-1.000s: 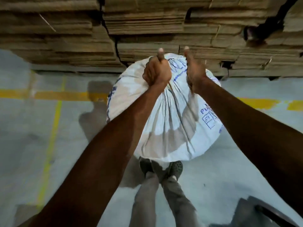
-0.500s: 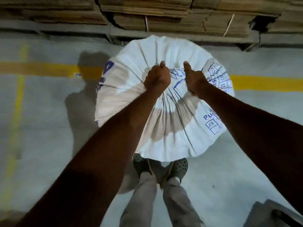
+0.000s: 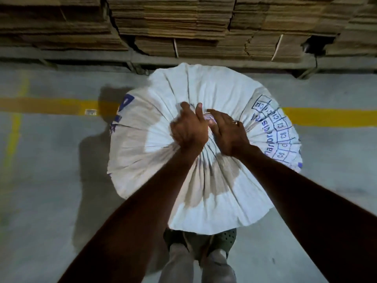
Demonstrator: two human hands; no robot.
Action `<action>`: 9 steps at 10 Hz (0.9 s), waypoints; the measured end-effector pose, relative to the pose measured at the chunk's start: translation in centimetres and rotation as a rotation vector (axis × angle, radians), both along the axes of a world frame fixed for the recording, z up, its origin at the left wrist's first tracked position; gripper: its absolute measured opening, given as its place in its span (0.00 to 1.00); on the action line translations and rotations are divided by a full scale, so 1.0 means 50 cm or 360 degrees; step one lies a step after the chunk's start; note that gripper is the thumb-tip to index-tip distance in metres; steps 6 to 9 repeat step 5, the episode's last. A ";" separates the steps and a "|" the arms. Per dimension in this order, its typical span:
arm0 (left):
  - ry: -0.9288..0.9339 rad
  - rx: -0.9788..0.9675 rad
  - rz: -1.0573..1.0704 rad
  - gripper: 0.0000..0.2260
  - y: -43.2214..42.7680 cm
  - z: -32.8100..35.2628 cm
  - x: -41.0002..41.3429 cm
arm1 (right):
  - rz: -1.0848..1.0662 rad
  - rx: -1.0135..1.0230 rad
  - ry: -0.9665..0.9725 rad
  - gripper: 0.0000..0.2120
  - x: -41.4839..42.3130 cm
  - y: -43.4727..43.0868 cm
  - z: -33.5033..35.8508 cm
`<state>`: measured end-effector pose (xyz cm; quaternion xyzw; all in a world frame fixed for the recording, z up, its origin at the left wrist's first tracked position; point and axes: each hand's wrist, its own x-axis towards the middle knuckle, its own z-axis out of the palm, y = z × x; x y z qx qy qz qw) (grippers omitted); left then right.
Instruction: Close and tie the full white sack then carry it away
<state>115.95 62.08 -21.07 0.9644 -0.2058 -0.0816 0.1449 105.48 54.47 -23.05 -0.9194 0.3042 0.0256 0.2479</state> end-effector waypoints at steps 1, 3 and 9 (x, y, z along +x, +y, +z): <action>-0.0437 -0.0163 -0.0604 0.18 0.052 -0.052 0.008 | -0.0059 0.0065 0.0078 0.23 0.016 -0.019 -0.032; 0.0081 -0.0047 -0.0991 0.23 0.097 -0.105 0.026 | -0.0071 0.0228 0.0152 0.27 0.008 -0.016 -0.046; 0.0201 0.0093 -0.1210 0.24 0.111 0.021 0.038 | -0.0195 0.0025 0.0299 0.43 -0.050 0.023 0.074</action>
